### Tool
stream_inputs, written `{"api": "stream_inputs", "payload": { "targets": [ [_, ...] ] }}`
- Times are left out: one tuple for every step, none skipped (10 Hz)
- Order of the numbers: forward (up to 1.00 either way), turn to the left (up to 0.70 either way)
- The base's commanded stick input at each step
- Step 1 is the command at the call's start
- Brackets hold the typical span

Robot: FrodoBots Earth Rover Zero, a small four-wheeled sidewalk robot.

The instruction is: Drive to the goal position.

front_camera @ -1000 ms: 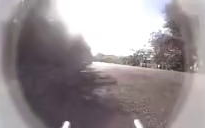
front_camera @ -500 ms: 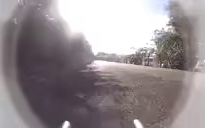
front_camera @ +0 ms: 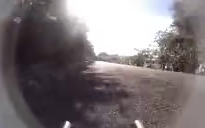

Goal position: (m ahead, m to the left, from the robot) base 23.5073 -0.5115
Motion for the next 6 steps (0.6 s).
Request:
{"api": "stream_inputs", "payload": {
  "targets": [
    [0.7, 0.0],
    [0.7, 0.0],
    [0.7, 0.0],
    [0.7, 0.0],
    [0.7, 0.0],
    [0.7, 0.0]
  ]
}}
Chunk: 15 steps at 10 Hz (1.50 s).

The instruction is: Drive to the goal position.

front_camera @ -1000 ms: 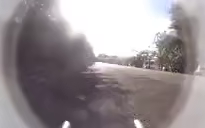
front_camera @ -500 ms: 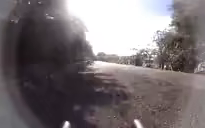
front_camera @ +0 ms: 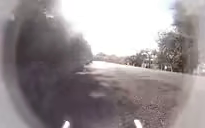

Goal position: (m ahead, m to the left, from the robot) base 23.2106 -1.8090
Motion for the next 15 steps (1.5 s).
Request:
{"api": "stream_inputs", "payload": {
  "targets": [
    [0.7, 0.0],
    [0.7, 0.0],
    [0.7, 0.0],
    [0.7, -0.14],
    [0.7, -0.22],
    [0.7, -0.35],
    [0.7, -0.35],
    [0.7, -0.35],
    [0.7, -0.27],
    [0.7, -0.18],
    [0.7, 0.0],
    [0.7, 0.0],
    [0.7, 0.0],
    [0.7, 0.0],
    [0.7, 0.0]
  ]
}}
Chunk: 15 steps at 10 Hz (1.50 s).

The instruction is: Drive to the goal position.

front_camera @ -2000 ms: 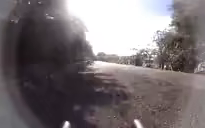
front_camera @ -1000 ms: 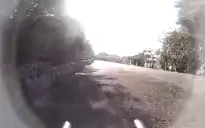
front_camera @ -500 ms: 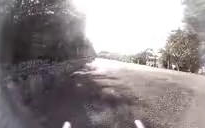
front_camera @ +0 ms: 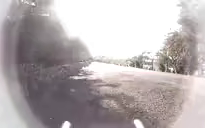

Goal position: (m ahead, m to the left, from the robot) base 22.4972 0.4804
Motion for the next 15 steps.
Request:
{"api": "stream_inputs", "payload": {
  "targets": [
    [0.7, 0.0],
    [0.7, 0.0],
    [0.7, 0.0],
    [0.7, 0.0],
    [0.7, 0.0],
    [0.7, 0.0],
    [0.7, 0.0],
    [0.7, 0.0],
    [0.7, -0.06],
    [0.7, -0.15],
    [0.7, -0.24],
    [0.7, -0.33],
    [0.7, -0.34],
    [0.7, -0.09],
    [0.7, -0.05]
  ]
}}
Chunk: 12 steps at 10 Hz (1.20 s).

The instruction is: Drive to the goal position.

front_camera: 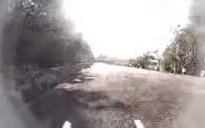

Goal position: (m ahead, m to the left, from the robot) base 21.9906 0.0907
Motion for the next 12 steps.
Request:
{"api": "stream_inputs", "payload": {
  "targets": [
    [0.7, -0.01],
    [0.7, 0.0],
    [0.7, 0.0],
    [0.7, 0.0],
    [0.7, 0.0],
    [0.7, 0.0],
    [0.7, 0.0],
    [0.7, 0.0],
    [0.7, 0.0],
    [0.7, 0.0],
    [0.7, 0.0],
    [0.7, 0.0]
  ]
}}
